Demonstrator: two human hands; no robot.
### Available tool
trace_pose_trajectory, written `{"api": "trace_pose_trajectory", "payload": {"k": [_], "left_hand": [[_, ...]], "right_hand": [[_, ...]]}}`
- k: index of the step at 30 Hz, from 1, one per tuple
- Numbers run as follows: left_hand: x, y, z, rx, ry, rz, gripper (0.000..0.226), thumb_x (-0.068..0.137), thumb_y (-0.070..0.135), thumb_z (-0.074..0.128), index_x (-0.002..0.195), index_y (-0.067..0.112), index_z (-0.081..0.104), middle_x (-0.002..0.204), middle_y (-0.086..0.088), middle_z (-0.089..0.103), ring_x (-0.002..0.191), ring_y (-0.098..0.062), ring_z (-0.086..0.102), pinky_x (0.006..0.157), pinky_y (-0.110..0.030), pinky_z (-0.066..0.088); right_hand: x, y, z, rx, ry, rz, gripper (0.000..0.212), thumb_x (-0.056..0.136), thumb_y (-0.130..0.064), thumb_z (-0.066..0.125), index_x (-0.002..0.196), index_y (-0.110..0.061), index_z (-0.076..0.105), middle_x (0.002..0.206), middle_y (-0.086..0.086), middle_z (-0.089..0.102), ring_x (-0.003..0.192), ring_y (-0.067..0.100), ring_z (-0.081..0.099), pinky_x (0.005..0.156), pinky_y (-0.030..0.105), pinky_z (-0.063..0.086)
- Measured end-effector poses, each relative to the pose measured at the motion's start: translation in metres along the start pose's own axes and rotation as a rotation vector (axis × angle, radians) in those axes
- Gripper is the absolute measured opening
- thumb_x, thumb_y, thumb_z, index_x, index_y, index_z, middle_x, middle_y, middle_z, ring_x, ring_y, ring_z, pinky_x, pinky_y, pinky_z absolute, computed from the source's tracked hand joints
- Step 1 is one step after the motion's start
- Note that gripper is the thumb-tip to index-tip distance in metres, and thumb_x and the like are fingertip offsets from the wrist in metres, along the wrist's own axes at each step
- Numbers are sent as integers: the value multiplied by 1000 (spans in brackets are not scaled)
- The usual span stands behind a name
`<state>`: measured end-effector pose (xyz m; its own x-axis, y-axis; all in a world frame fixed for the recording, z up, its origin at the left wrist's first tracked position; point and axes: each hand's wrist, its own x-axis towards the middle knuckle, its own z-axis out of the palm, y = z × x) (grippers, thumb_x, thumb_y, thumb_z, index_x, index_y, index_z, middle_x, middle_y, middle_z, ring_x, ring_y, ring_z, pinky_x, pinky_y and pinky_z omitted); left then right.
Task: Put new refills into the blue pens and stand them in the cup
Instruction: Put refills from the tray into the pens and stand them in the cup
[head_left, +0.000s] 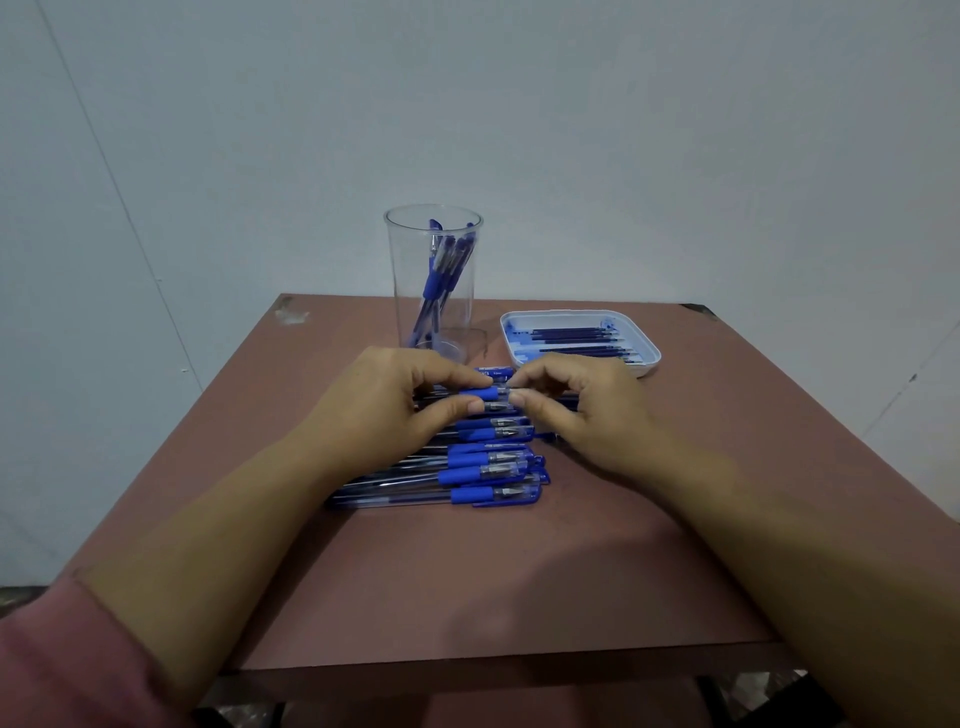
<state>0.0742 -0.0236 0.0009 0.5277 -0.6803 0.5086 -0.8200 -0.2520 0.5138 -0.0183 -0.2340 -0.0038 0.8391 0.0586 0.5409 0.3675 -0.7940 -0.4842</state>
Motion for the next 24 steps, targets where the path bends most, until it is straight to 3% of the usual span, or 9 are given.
{"api": "trace_pose_trajectory", "payload": {"k": [5, 9, 12, 16, 19, 22, 24], "left_hand": [[1, 1, -1, 7, 5, 12, 24, 83, 35, 71, 107, 35, 73, 92, 18, 72, 82, 2, 65, 73, -23, 54], [0, 1, 0, 3, 3, 3, 23, 83, 36, 71, 106, 34, 74, 91, 20, 72, 81, 0, 66, 73, -23, 53], [0, 0, 0, 6, 4, 7, 23, 83, 37, 71, 106, 35, 74, 91, 21, 71, 82, 1, 66, 73, -19, 52], [0, 1, 0, 6, 7, 11, 23, 83, 33, 73, 106, 33, 74, 89, 23, 70, 81, 5, 65, 72, -12, 49], [0, 1, 0, 1, -4, 6, 24, 83, 35, 72, 107, 34, 74, 91, 21, 71, 82, 3, 65, 74, -17, 52], [0, 1, 0, -7, -5, 5, 25, 83, 36, 72, 107, 34, 74, 93, 19, 72, 84, 2, 66, 76, -25, 55], [0, 2, 0, 2, 6, 16, 24, 83, 35, 72, 107, 34, 74, 93, 19, 72, 83, 2, 66, 75, -24, 55]], "right_hand": [[-1, -1, -2, -21, 1, -53, 29, 85, -30, 73, 110, -36, 61, 90, -15, 65, 83, 2, 63, 74, 12, 48], [1, 1, 0, -88, 20, -100, 8, 88, -23, 70, 94, -23, 66, 85, -13, 63, 80, 4, 59, 71, 13, 45], [1, 4, -1, -112, 2, -102, 19, 91, -37, 62, 100, -22, 69, 87, -11, 66, 82, 3, 59, 71, 16, 45], [0, 2, -3, -88, 10, -109, 19, 86, -25, 72, 103, -23, 65, 88, -11, 63, 81, 4, 59, 73, 19, 50], [1, 3, -3, -119, 5, -115, 9, 90, -27, 67, 97, -21, 68, 86, -11, 63, 81, 5, 59, 72, 19, 47], [0, 4, -4, -105, -19, -93, 26, 90, -42, 62, 110, -27, 68, 89, -12, 65, 83, 4, 60, 72, 17, 47], [-1, 3, -4, -75, -22, -93, 30, 86, -38, 70, 114, -30, 63, 88, -12, 63, 82, 5, 60, 73, 17, 49]]}}
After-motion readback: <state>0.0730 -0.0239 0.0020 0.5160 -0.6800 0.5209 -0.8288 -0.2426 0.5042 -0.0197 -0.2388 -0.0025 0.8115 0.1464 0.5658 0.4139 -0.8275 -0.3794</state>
